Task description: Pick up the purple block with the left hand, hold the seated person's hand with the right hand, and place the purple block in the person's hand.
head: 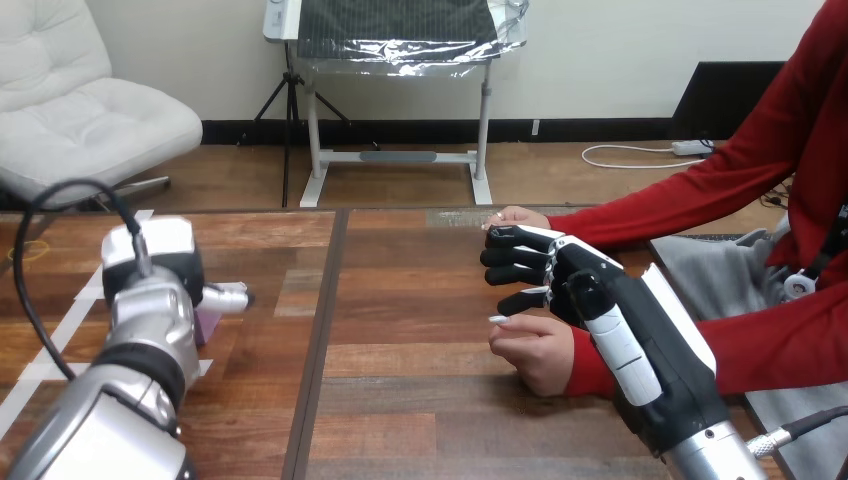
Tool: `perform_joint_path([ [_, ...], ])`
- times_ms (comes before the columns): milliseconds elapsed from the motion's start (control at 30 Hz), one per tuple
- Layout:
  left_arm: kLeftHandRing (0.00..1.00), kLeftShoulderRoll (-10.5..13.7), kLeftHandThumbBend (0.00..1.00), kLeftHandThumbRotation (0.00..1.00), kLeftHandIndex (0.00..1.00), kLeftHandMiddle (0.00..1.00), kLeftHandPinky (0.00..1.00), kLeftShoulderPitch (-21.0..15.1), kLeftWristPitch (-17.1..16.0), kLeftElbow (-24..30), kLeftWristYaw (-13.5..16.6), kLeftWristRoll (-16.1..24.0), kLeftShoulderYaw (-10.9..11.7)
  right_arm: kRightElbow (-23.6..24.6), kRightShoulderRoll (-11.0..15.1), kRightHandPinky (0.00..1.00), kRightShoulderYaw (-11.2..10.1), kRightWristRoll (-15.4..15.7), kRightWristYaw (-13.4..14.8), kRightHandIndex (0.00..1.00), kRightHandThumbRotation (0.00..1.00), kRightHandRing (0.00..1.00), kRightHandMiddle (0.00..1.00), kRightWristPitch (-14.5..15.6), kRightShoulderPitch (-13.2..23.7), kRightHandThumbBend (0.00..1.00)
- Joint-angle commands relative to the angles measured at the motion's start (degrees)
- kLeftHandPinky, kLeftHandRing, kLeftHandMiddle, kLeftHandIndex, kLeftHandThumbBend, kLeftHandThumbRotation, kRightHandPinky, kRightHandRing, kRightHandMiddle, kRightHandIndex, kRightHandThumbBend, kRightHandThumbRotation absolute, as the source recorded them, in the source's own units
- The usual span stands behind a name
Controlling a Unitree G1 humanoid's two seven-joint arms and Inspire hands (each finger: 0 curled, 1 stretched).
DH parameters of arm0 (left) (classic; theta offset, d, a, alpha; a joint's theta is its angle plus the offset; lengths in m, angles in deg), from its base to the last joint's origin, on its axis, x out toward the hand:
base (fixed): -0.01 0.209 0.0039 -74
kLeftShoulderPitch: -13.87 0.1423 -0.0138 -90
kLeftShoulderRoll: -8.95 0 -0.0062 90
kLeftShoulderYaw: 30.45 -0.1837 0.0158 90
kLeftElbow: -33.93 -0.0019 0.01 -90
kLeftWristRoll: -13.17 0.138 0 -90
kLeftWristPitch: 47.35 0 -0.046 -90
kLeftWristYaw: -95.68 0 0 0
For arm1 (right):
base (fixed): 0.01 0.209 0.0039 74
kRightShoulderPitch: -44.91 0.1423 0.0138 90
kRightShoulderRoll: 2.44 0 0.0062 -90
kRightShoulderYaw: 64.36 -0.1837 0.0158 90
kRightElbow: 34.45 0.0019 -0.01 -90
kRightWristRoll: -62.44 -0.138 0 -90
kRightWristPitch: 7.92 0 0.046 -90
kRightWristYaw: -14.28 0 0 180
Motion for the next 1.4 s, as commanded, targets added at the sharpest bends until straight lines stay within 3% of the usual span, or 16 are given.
perform_joint_path([
  [0, 0.91, -0.3, 0.65, 0.67, 0.91, 0.93, 0.9, -1.7, 0.8, 0.2, 0.0, 1.1, -1.2, 2.7, 0.5, 0.64, -1.0, -0.9, -0.1, 0.77, 1.0, 0.75, 0.76, -0.6, 2.6, 0.82],
  [833, 0.91, -0.1, 0.6, 0.63, 0.9, 0.93, 0.91, 0.0, 0.6, 0.4, 0.1, -1.4, 0.8, 2.4, 0.5, 0.64, -1.2, -0.7, -0.7, 0.77, 1.0, 0.74, 0.76, -0.9, 2.7, 0.82],
  [1367, 0.87, -0.1, 0.65, 0.61, 0.85, 0.88, 0.87, 0.0, -1.0, 1.0, 1.0, -3.8, 2.5, 2.2, 0.3, 0.63, -1.3, -1.3, -1.1, 0.77, 1.0, 0.74, 0.76, -0.9, 2.9, 0.81],
])
